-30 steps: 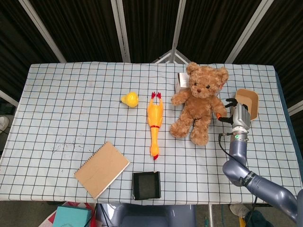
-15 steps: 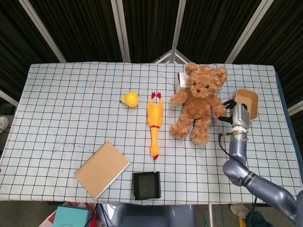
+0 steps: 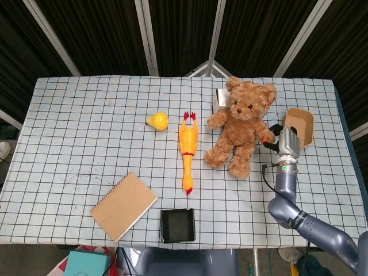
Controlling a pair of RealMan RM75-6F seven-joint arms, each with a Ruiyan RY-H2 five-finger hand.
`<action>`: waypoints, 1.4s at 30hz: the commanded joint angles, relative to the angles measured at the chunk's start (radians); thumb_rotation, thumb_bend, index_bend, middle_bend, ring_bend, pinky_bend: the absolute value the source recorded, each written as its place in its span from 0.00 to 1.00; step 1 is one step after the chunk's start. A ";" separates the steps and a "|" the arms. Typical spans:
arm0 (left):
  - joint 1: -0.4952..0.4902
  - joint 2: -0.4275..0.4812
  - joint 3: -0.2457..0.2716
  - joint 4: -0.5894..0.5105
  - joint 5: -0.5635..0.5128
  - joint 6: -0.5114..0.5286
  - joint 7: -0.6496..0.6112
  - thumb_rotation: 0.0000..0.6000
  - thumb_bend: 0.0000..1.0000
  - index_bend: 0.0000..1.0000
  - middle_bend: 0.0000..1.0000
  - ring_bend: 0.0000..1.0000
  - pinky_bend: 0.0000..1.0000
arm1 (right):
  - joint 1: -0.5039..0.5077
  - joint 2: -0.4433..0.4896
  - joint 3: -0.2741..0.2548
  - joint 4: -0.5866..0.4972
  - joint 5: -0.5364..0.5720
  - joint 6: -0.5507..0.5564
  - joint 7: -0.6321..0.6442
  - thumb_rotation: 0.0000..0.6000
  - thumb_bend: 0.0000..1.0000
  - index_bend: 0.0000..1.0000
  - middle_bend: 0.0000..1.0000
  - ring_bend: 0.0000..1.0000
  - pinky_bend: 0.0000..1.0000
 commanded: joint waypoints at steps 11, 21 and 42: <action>0.000 0.000 0.001 -0.001 0.001 0.000 0.001 1.00 0.27 0.22 0.00 0.00 0.13 | -0.003 -0.001 0.011 -0.016 -0.065 0.034 0.002 1.00 0.55 0.55 0.56 0.36 0.00; 0.001 -0.001 0.001 -0.001 0.001 0.003 0.001 1.00 0.27 0.22 0.00 0.00 0.13 | -0.013 -0.008 0.017 0.017 -0.086 0.008 0.026 1.00 0.54 0.55 0.55 0.36 0.00; -0.001 -0.005 0.003 -0.005 0.002 0.002 0.016 1.00 0.27 0.22 0.00 0.00 0.13 | -0.038 -0.032 0.003 0.113 -0.153 -0.043 0.078 1.00 0.55 0.55 0.56 0.36 0.00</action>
